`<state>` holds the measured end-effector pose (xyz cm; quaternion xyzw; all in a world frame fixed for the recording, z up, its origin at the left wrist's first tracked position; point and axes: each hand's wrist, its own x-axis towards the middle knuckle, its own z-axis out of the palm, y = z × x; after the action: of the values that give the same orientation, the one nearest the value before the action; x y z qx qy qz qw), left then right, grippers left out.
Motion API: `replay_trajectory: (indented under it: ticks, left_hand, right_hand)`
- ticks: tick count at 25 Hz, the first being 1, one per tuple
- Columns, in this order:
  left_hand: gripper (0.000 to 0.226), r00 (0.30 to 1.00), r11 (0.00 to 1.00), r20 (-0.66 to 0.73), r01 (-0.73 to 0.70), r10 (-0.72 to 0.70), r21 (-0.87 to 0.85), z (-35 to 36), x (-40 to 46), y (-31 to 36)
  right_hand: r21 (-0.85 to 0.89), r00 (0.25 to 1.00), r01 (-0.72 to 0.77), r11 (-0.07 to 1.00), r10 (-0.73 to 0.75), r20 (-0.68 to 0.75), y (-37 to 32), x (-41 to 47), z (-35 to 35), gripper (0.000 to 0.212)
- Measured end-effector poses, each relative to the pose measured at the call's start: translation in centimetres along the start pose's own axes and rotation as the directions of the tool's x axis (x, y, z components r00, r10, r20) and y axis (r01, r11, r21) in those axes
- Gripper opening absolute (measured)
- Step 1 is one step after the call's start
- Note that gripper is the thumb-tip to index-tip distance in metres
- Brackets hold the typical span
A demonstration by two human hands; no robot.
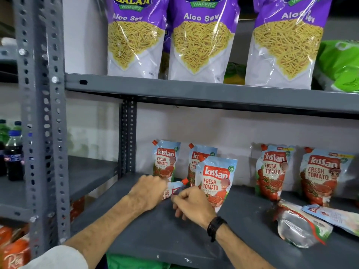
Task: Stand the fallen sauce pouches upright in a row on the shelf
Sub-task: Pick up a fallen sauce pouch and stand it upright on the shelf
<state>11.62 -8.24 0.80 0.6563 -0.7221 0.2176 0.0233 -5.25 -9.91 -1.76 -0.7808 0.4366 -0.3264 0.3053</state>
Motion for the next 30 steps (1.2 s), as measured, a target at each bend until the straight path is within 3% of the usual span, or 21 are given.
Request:
replay_trajectory:
  ticks: [2, 4, 5, 7, 9, 10, 12, 14, 16, 22, 30]
  left_hand:
    - [0.026, 0.99, 0.982, -0.047, 0.128, -0.136, -0.138, -0.7, 0.3, -1.4]
    - [0.02, 0.949, 0.87, -0.074, 0.248, -0.307, -0.426, -0.9, 0.5, -2.9]
    - [0.024, 0.922, 0.756, -0.064, 0.273, -0.383, -0.596, -1.0, 0.6, -3.6]
    - [0.028, 0.894, 0.416, 0.009, 0.217, -0.448, -0.883, -1.1, 0.8, -4.9]
    - [0.024, 0.891, 0.017, 0.125, 0.147, -0.437, -0.989, -1.1, 1.0, -5.4]
    - [0.026, 0.894, -0.121, 0.168, 0.129, -0.416, -0.984, -1.1, 1.0, -5.4]
    - [0.029, 0.899, -0.279, 0.214, 0.109, -0.383, -0.954, -1.1, 0.8, -5.2]
    - [0.03, 0.903, -0.373, 0.238, 0.096, -0.357, -0.923, -0.9, 0.8, -4.9]
    - [0.03, 0.909, -0.397, 0.233, 0.083, -0.346, -0.914, -0.7, 0.9, -5.1]
    - [0.03, 0.906, -0.258, 0.215, 0.123, -0.366, -0.958, 0.1, 1.7, -5.8]
    - [0.03, 0.877, -0.189, 0.254, 0.191, -0.409, -0.963, 3.2, 0.6, -5.4]
  right_hand:
    - [-0.008, 0.999, -0.031, 0.999, 0.031, -0.029, -0.1, 0.8, 0.5, 0.032]
    - [-0.007, 0.997, -0.067, 0.998, 0.066, -0.039, -0.2, 1.5, 0.9, 0.028]
    - [0.011, 0.996, -0.077, 0.997, 0.077, -0.039, -0.2, 1.8, 1.1, 0.026]
    - [0.142, 0.995, -0.094, 0.985, 0.097, -0.009, -0.8, 2.1, 1.4, 0.031]
    - [0.379, 0.996, -0.087, 0.921, 0.077, 0.041, -1.6, 2.7, 1.4, 0.039]
    - [0.477, 0.998, -0.066, 0.877, 0.052, 0.043, -2.0, 3.0, 1.3, 0.036]
    - [0.606, 1.0, -0.001, 0.796, -0.001, 0.003, -2.8, 3.9, 1.2, 0.028]
    - [0.637, 0.998, 0.051, 0.769, -0.013, -0.064, -3.6, 4.4, 0.9, 0.026]
    - [0.61, 0.993, 0.079, 0.788, -0.006, -0.122, -4.3, 4.8, 1.0, 0.021]
    - [0.569, 0.984, 0.076, 0.819, 0.03, -0.174, -4.1, 5.6, 1.3, 0.018]
    - [0.492, 0.992, 0.016, 0.871, 0.047, -0.117, -2.1, 4.9, 3.0, 0.025]
